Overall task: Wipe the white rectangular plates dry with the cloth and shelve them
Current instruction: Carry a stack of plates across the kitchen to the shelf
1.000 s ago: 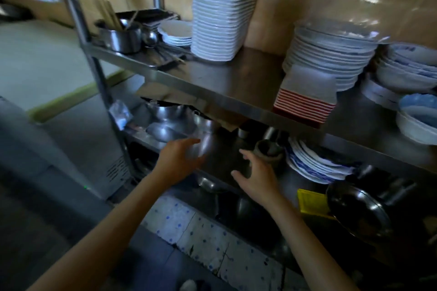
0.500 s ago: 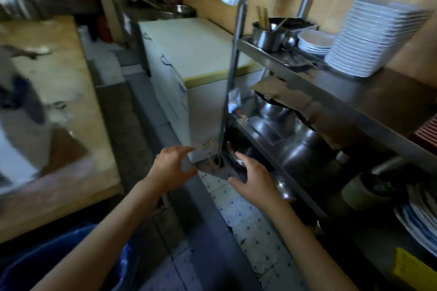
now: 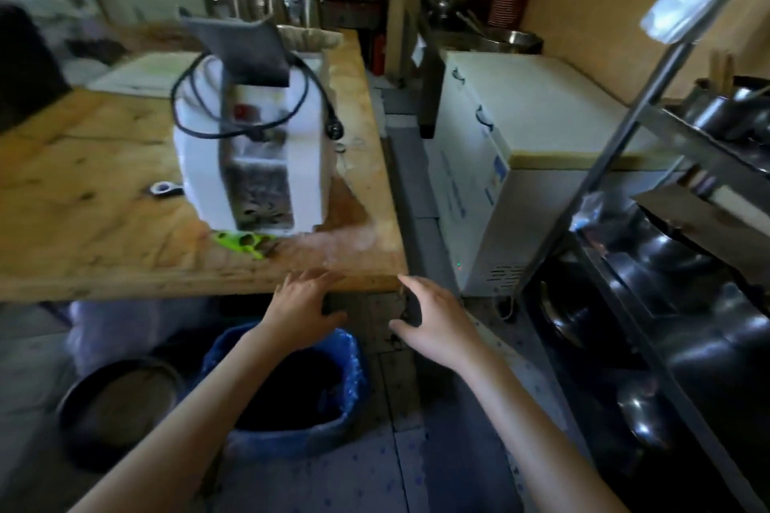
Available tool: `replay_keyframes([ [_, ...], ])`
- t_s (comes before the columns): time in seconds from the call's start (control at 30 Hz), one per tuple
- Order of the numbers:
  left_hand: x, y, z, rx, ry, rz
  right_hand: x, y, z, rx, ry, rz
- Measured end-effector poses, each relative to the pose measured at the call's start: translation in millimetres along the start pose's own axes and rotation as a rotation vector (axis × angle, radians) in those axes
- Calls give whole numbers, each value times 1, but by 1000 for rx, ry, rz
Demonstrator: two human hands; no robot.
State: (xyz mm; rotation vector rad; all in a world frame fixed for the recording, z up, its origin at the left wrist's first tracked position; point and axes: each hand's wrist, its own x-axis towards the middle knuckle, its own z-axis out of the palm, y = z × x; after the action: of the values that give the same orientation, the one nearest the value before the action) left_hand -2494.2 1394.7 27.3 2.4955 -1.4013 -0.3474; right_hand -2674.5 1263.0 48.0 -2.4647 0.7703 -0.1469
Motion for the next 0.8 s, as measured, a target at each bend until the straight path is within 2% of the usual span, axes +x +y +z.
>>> replay_keyframes([
  [0.13,-29,-45,-17,18,33,-124,16,-46,22,-41,-77,-113],
  [0.4,-80,-123,-43,19,165,-358,64,-127,61,-131,-333,-332],
  [0.8,-189,-206,-53,-23,309,-844,101,-253,148,-303,-512,-714],
])
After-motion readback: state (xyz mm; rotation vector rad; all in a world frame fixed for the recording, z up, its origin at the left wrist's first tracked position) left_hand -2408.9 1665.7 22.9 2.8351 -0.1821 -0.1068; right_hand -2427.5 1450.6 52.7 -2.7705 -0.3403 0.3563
